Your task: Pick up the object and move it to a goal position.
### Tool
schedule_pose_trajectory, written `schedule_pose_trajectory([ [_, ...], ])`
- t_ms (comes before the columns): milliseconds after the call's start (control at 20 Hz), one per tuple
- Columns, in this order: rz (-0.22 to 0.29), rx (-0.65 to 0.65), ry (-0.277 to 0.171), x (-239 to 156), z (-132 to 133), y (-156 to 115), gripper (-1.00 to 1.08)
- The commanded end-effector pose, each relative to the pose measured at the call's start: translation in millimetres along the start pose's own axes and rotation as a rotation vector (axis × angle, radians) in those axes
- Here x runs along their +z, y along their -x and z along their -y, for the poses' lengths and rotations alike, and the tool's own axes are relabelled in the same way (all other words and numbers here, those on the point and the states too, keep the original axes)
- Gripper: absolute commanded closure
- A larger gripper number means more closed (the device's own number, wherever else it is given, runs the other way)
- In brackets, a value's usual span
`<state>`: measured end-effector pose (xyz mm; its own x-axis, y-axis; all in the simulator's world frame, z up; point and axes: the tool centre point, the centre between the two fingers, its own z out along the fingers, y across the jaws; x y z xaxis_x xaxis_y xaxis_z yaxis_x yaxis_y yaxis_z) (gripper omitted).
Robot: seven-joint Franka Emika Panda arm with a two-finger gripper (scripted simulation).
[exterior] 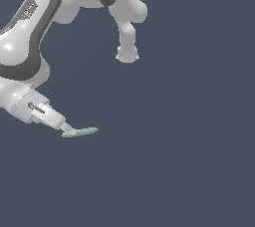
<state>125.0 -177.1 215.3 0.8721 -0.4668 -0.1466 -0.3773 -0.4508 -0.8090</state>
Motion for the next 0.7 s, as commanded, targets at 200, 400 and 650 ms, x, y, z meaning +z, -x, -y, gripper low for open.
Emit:
schedule_pose_trajectory([
  [200,-0.058,-0.163,-0.109,-56,38,-23,1.08],
  [400,-0.083,-0.236,-0.159,-83,54,-30,1.08],
  [650,-0.102,-0.292,-0.198,-105,67,-34,1.08],
])
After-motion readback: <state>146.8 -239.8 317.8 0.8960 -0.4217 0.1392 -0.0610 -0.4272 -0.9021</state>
